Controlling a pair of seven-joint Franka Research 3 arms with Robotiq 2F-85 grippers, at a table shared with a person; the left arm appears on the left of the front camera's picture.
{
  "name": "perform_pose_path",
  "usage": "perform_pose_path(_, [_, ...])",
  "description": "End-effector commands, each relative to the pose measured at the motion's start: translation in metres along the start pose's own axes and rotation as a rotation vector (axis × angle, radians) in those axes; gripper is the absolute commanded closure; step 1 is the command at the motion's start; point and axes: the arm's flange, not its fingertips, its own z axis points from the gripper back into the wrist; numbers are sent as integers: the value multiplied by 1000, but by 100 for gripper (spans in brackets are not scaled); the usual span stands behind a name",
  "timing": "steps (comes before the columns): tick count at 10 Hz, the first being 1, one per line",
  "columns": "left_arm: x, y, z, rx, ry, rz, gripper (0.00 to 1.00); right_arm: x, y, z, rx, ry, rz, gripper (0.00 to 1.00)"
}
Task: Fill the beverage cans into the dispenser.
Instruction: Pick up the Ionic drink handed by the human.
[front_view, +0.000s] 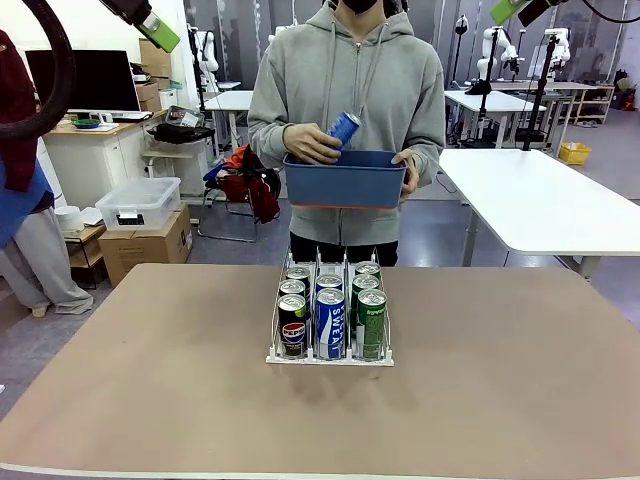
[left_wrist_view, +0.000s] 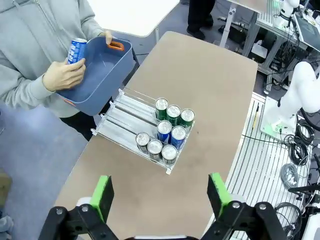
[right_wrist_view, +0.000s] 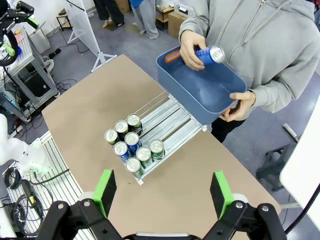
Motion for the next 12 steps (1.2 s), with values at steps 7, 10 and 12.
perform_pose_path(7, [-5, 2, 2, -25, 8, 5, 0, -2, 0, 0, 1, 1, -2, 0])
perform_pose_path(10, [-5, 2, 2, -25, 8, 5, 0, -2, 0, 0, 1, 1, -2, 0])
perform_pose_path(12, [-5, 2, 2, -25, 8, 5, 0, -2, 0, 0, 1, 1, -2, 0])
